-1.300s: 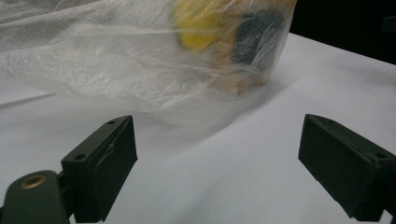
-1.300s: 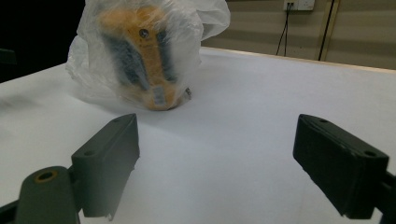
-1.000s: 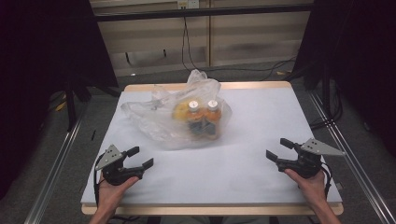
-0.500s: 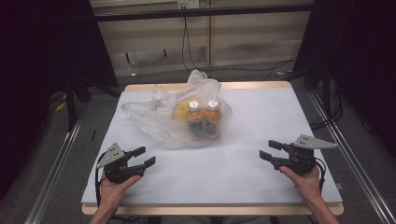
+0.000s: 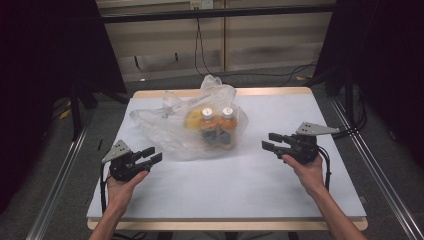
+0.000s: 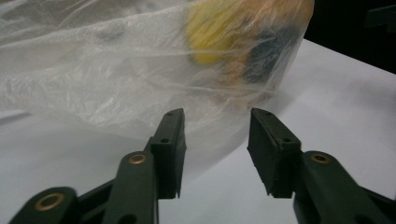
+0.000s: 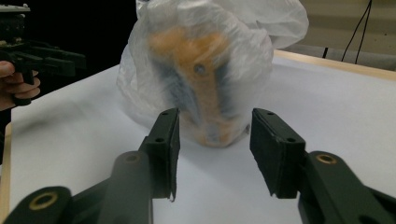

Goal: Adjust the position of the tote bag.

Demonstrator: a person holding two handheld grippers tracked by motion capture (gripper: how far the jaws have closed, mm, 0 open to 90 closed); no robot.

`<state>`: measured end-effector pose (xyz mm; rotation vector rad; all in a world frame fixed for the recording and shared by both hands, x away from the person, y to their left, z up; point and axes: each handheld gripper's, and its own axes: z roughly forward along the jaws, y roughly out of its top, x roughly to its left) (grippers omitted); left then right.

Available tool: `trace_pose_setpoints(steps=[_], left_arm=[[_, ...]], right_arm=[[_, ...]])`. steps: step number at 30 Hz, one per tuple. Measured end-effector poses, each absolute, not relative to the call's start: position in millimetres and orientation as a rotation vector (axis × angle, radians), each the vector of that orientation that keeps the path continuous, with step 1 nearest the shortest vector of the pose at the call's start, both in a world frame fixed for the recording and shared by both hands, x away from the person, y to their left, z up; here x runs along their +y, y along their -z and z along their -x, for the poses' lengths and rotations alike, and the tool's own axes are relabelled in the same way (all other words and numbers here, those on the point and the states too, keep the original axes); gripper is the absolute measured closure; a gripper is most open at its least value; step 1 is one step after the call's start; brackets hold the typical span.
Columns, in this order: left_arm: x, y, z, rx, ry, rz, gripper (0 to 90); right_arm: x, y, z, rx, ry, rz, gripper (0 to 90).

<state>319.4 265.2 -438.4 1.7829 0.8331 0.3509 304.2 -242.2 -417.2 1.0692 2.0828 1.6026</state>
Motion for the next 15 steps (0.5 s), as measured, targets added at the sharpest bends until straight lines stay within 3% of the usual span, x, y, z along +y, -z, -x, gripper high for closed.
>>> trace_pose_setpoints(steps=[6, 15], left_arm=[[269.0, 434.8, -330.3, 0.836, -0.35, -1.77, 64.2], [274.4, 435.0, -355.6, 0.889, -0.389, -1.742, 61.4]], right_arm=[[-231.7, 405.8, -322.4, 2.085, -1.623, -1.054, 57.8], [-216.8, 386.0, -355.7, 2.132, -1.613, -1.011, 57.1]])
